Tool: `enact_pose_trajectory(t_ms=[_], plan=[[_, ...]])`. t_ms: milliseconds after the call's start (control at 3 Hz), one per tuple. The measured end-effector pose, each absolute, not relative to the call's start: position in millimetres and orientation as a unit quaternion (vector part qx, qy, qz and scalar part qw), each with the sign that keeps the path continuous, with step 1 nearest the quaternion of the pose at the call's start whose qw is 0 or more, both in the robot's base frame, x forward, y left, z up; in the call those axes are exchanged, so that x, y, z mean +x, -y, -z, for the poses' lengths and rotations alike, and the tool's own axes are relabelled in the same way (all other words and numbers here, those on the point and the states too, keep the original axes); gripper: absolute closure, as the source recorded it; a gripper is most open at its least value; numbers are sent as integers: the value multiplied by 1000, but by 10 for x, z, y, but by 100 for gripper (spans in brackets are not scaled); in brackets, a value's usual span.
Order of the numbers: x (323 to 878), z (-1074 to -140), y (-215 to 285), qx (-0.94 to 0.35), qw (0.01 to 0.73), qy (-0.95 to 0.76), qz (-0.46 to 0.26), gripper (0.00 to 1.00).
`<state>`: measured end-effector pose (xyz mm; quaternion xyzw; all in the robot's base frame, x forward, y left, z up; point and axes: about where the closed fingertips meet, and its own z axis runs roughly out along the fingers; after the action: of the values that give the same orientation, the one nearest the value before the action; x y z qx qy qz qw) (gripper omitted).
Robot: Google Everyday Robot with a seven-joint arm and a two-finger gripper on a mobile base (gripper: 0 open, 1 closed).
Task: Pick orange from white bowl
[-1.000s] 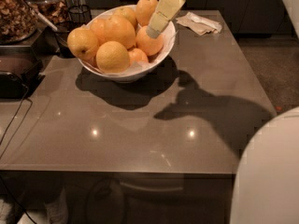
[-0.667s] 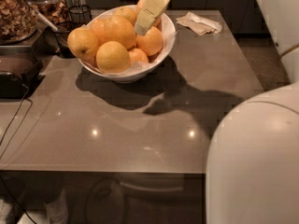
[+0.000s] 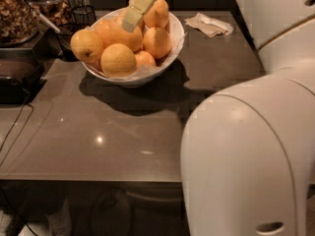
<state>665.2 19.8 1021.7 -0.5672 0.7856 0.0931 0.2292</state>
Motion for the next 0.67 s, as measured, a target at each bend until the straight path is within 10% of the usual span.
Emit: enact_pose_trajectory(t_ms=[667], plan=[[6781,-10154,-314,-554,225,-795,-97,19]])
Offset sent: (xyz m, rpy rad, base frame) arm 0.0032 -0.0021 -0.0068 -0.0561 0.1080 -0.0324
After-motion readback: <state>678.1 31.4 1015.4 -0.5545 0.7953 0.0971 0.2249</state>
